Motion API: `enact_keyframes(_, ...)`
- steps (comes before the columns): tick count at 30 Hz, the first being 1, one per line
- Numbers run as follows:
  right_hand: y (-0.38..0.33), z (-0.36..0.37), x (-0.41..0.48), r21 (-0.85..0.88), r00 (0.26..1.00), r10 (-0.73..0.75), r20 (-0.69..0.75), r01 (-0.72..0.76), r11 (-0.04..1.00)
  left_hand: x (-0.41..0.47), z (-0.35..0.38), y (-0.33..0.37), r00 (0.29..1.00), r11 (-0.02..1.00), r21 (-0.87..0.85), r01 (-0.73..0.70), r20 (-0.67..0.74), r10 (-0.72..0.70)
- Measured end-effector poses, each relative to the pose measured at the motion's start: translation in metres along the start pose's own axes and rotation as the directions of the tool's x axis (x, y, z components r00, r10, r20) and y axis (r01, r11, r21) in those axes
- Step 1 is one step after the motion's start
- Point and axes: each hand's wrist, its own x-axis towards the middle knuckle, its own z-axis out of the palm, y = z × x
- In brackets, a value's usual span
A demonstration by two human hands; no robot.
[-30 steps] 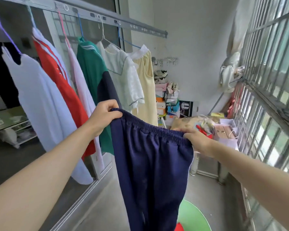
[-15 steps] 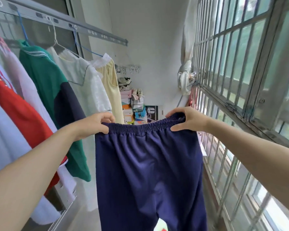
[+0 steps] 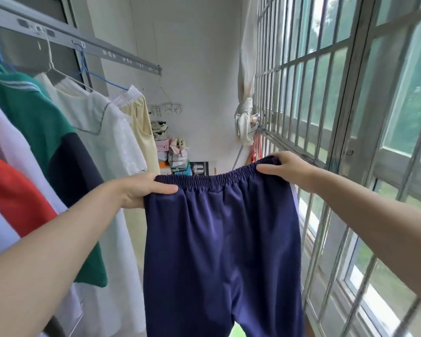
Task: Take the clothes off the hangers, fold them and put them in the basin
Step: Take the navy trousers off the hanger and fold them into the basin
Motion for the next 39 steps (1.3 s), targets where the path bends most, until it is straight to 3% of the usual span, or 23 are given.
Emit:
enact_keyframes(8,-0.028,-0.014,0.008,0.451,0.981,0.166,-0.103,-0.102,0.886,0.015,0.014,0.046,0.988,0.928,-0.365,0.074,-0.102,-0.118)
enact_keyframes(15,-0.029,-0.011,0.018,0.659,0.922,0.386,0.019,-0.302,0.689,0.029,0.040,0.056,0.952,0.904,-0.410,0.118,-0.212,-0.220)
enact_keyframes(19,-0.031,-0.007,0.026,0.761,0.905,0.423,0.041,-0.303,0.574,0.030,0.043,0.065,0.938,0.901,-0.414,0.125,-0.246,-0.243)
enact_keyframes(21,-0.033,-0.008,0.029,0.752,0.926,0.376,0.034,-0.271,0.601,0.028,0.042,0.071,0.942,0.909,-0.400,0.116,-0.246,-0.228)
enact_keyframes(23,-0.034,-0.012,0.027,0.664,0.960,0.280,0.005,-0.213,0.717,0.022,0.038,0.077,0.948,0.927,-0.361,0.100,-0.249,-0.200)
enact_keyframes(26,-0.030,-0.024,0.020,0.314,0.989,0.110,-0.100,-0.073,0.947,0.008,0.027,0.081,0.969,0.949,-0.306,0.070,-0.205,-0.137)
enact_keyframes(30,-0.015,-0.036,0.015,-0.053,0.997,0.025,-0.068,-0.029,0.998,-0.005,0.016,0.077,0.998,0.984,-0.170,-0.054,0.017,0.057)
enact_keyframes(33,-0.013,-0.035,0.014,-0.003,0.998,0.052,-0.044,-0.052,0.999,-0.010,0.020,0.079,0.994,0.992,-0.067,-0.107,0.006,0.108)
enact_keyframes(37,-0.017,-0.035,0.010,0.129,0.996,0.088,0.034,-0.092,0.987,0.000,0.023,0.075,0.948,0.979,0.165,-0.121,-0.273,0.163)
enact_keyframes(39,-0.021,-0.034,0.005,0.227,0.988,0.132,0.078,-0.146,0.963,0.010,0.026,0.070,0.909,0.981,0.168,-0.102,-0.385,0.160)
